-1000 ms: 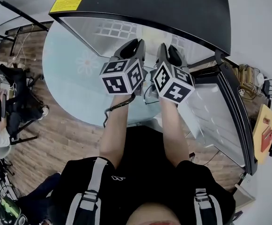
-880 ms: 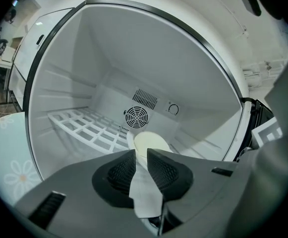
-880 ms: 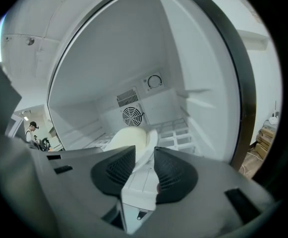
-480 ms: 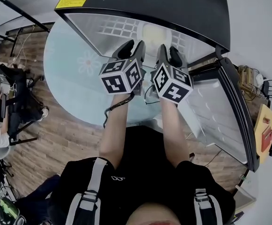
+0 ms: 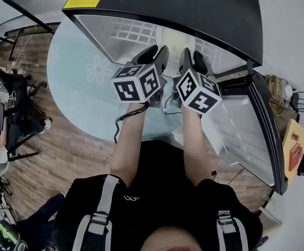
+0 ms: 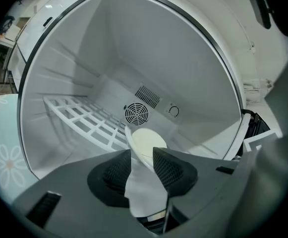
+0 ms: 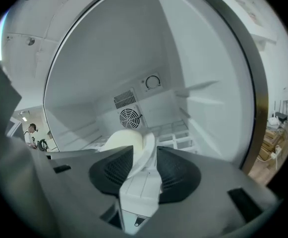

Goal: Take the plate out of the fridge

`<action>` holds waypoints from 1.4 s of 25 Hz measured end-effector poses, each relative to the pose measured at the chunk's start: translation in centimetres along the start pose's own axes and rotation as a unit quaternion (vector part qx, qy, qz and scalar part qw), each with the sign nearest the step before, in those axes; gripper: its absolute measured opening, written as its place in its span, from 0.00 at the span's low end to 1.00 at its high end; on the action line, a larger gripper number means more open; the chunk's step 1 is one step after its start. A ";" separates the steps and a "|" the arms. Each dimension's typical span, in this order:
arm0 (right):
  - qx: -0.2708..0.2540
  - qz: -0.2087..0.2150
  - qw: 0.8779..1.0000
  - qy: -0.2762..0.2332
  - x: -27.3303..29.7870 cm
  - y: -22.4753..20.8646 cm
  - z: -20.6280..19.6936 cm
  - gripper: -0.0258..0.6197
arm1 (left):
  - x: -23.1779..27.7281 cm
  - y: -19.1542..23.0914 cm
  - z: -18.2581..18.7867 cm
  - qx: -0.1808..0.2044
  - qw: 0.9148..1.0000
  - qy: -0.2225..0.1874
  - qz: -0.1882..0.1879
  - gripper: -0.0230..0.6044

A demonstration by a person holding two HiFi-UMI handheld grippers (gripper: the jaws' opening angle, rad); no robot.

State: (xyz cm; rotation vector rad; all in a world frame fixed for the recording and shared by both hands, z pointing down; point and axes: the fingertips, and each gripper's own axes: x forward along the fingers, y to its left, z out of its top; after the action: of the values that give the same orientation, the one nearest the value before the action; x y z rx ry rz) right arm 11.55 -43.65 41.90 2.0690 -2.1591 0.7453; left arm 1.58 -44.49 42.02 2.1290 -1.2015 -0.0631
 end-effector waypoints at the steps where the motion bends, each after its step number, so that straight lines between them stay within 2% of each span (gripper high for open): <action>1: 0.000 0.002 1.000 0.000 0.1 0.2 0.0 0.28 | 0.2 -0.2 -0.2 -0.002 1.000 0.003 -0.007 0.25; 4: 0.004 0.007 1.000 0.005 0.2 0.4 -0.1 0.25 | 0.5 -0.7 -0.6 -0.017 1.000 0.008 -0.025 0.25; 11: 0.031 0.018 0.999 -0.001 -0.4 0.6 -0.2 0.22 | 0.2 -0.5 -0.5 -0.045 0.999 0.009 -0.026 0.22; 27: 0.065 0.045 0.997 -0.004 -3.1 1.7 -0.8 0.21 | -2.7 -1.6 0.2 -0.012 1.000 -0.011 -0.004 0.20; 35: 0.052 0.057 0.997 -0.015 -5.3 2.5 -0.5 0.21 | -4.9 -2.5 0.1 -0.007 1.000 -0.027 0.010 0.20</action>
State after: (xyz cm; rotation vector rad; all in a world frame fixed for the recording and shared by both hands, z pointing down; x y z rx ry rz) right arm 9.57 -38.65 39.66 2.0297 -2.3193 0.8612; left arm 0.61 -39.94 39.15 2.1147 -1.2503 -0.1218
